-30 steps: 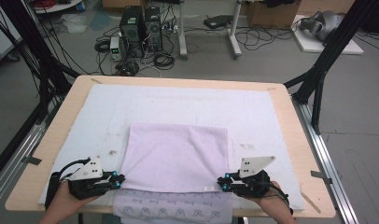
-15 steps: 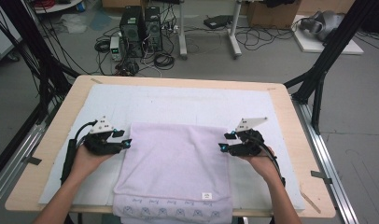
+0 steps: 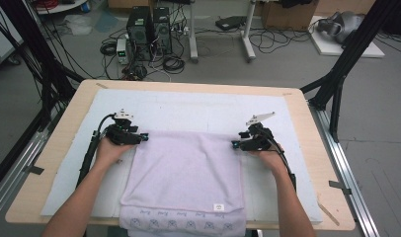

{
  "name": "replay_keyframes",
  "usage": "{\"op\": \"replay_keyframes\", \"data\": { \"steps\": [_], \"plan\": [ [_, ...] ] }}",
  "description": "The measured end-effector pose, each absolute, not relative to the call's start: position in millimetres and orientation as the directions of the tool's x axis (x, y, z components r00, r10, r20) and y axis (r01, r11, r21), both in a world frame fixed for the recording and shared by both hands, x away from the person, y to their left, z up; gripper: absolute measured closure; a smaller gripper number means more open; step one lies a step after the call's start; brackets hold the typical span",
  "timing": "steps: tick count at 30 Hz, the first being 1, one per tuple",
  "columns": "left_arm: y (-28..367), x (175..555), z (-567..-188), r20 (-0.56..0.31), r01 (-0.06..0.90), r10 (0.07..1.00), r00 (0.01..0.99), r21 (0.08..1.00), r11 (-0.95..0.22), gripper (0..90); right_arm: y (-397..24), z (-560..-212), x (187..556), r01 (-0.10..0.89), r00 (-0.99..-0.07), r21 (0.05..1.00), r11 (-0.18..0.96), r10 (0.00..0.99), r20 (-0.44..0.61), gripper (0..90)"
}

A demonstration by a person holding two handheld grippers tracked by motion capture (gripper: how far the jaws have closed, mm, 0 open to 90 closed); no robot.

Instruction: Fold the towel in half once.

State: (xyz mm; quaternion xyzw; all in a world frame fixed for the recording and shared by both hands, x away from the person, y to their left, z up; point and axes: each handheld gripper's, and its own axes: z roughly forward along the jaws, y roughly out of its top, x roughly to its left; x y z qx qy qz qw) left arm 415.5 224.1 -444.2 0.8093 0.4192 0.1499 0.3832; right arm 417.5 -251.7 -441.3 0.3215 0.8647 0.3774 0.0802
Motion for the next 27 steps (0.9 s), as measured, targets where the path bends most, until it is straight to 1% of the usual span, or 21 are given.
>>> {"op": "replay_keyframes", "data": {
  "steps": [1, 2, 3, 5, 9, 12, 13, 15, 20, 22, 23, 24, 25, 26, 27],
  "plan": [
    [226.6, 416.2, -443.5, -0.109, 0.553, 0.768, 0.631, 0.757, -0.347, 63.2, -250.3, -441.6, 417.2, 0.483, -0.788, 0.706, 0.518, 0.609, 0.091, 64.0],
    [226.5, 416.5, -442.9, -0.112, 0.546, 0.761, 0.639, 0.763, -0.346, 79.0, -248.9, -440.9, 417.7, 0.467, -0.806, 0.709, 0.529, 0.585, 0.094, 73.2],
    [226.6, 416.7, -442.2, -0.096, 0.535, 0.759, 0.644, 0.765, -0.357, 81.4, -247.5, -440.3, 418.4, 0.452, -0.813, 0.715, 0.534, 0.576, 0.085, 76.8],
    [228.5, 417.9, -442.6, -0.117, 0.543, 0.767, 0.631, 0.773, -0.328, 84.7, -244.7, -439.2, 421.3, 0.452, -0.811, 0.706, 0.546, 0.580, 0.071, 79.2],
    [231.8, 422.5, -438.3, -0.116, 0.543, 0.793, 0.598, 0.787, -0.294, 85.9, -242.9, -427.3, 429.4, 0.450, -0.789, 0.705, 0.548, 0.614, 0.027, 83.1],
    [233.0, 433.2, -418.6, -0.083, 0.517, 0.813, 0.576, 0.808, -0.283, 85.9, -240.9, -407.3, 438.0, 0.435, -0.771, 0.729, 0.528, 0.637, -0.002, 83.4],
    [233.5, 438.1, -408.2, -0.084, 0.513, 0.820, 0.566, 0.815, -0.271, 85.9, -240.1, -399.3, 441.3, 0.428, -0.766, 0.734, 0.527, 0.643, -0.016, 83.5],
    [231.5, 447.4, -384.3, -0.047, 0.484, 0.827, 0.561, 0.829, -0.281, 85.9, -239.6, -382.1, 447.4, 0.417, -0.751, 0.751, 0.513, 0.659, -0.033, 83.6],
    [219.2, 464.6, -321.5, 0.045, 0.382, 0.823, 0.566, 0.871, -0.310, 85.9, -240.9, -324.5, 463.1, 0.353, -0.733, 0.774, 0.526, 0.670, -0.121, 83.7],
    [219.1, 471.3, -304.0, 0.065, 0.358, 0.825, 0.561, 0.880, -0.312, 85.7, -243.6, -302.4, 467.5, 0.331, -0.722, 0.788, 0.520, 0.677, -0.144, 83.3],
    [219.3, 472.8, -300.3, 0.070, 0.348, 0.831, 0.552, 0.886, -0.306, 84.3, -245.0, -295.9, 469.1, 0.323, -0.720, 0.794, 0.515, 0.678, -0.146, 80.9],
    [219.1, 474.0, -300.9, 0.086, 0.348, 0.841, 0.534, 0.884, -0.311, 76.8, -246.2, -293.8, 472.1, 0.332, -0.717, 0.800, 0.500, 0.685, -0.130, 72.5],
    [219.2, 475.2, -304.2, 0.095, 0.371, 0.852, 0.515, 0.872, -0.321, 63.5, -247.0, -296.6, 475.4, 0.347, -0.709, 0.800, 0.489, 0.695, -0.117, 64.2],
    [220.9, 475.8, -309.9, 0.086, 0.394, 0.857, 0.508, 0.862, -0.320, 55.8, -247.6, -303.1, 479.0, 0.388, -0.703, 0.788, 0.479, 0.706, -0.083, 58.4],
    [223.7, 474.8, -317.1, 0.080, 0.406, 0.857, 0.510, 0.856, -0.321, 53.3, -248.0, -311.8, 481.6, 0.416, -0.699, 0.773, 0.478, 0.712, -0.064, 55.2]
  ]
}}
